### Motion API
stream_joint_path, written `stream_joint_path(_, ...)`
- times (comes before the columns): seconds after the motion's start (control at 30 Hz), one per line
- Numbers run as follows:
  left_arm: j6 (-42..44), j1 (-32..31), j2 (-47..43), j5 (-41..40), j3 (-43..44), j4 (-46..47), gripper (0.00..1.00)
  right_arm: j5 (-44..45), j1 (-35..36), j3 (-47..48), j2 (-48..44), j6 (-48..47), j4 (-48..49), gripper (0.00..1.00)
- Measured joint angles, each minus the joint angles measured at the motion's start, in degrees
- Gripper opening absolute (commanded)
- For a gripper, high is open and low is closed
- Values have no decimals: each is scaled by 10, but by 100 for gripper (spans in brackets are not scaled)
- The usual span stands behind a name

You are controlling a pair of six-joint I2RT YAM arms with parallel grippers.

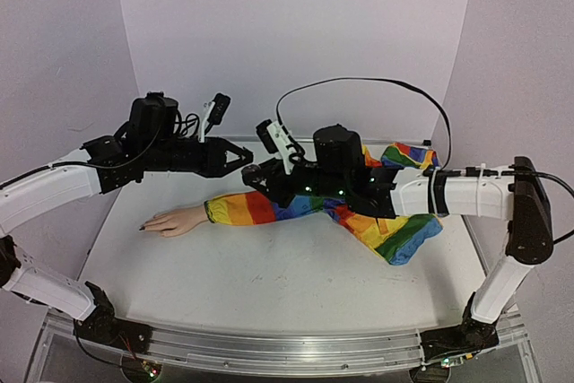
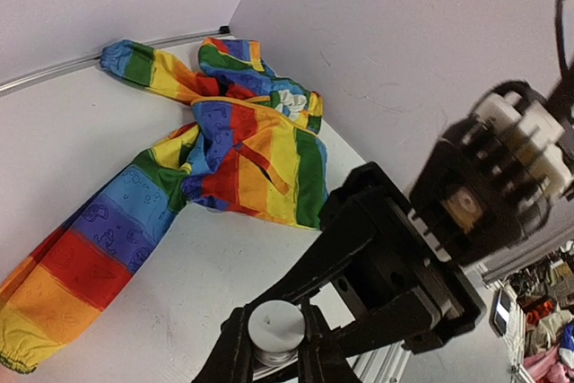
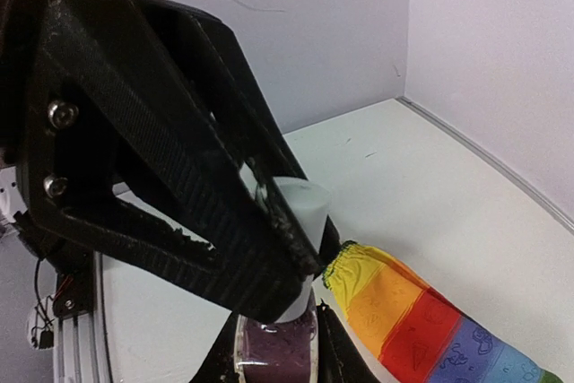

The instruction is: Paint the nails

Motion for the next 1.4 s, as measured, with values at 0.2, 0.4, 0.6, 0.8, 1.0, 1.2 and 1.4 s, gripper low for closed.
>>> stream_joint_path(0.2, 34, 10, -13, 123, -31, 71, 0, -259, -53, -12, -10, 47, 34, 0)
stream_joint_path(0.4, 64, -4, -42, 294, -39, 184, 0, -483, -59, -29, -11, 221, 248, 0)
stream_joint_path(0.6, 78, -19, -29, 366, -29, 212, 20, -536, -48, -56, -11, 306, 357, 0)
stream_joint_path(0.8, 73, -1, -43, 355, -58, 174, 74, -510, -74, -96, -33, 293, 381, 0)
stream_joint_path(1.0, 41, 58, -91, 290, -102, 141, 85, -367, -94, -96, -104, 146, 211, 0)
stream_joint_path(1.2, -18, 71, -107, 184, -104, 133, 99, -139, -55, -76, -104, 51, 64, 0)
stream_joint_path(1.4, -68, 71, -88, 112, -101, 117, 78, 26, -4, -37, -54, 17, -3, 0)
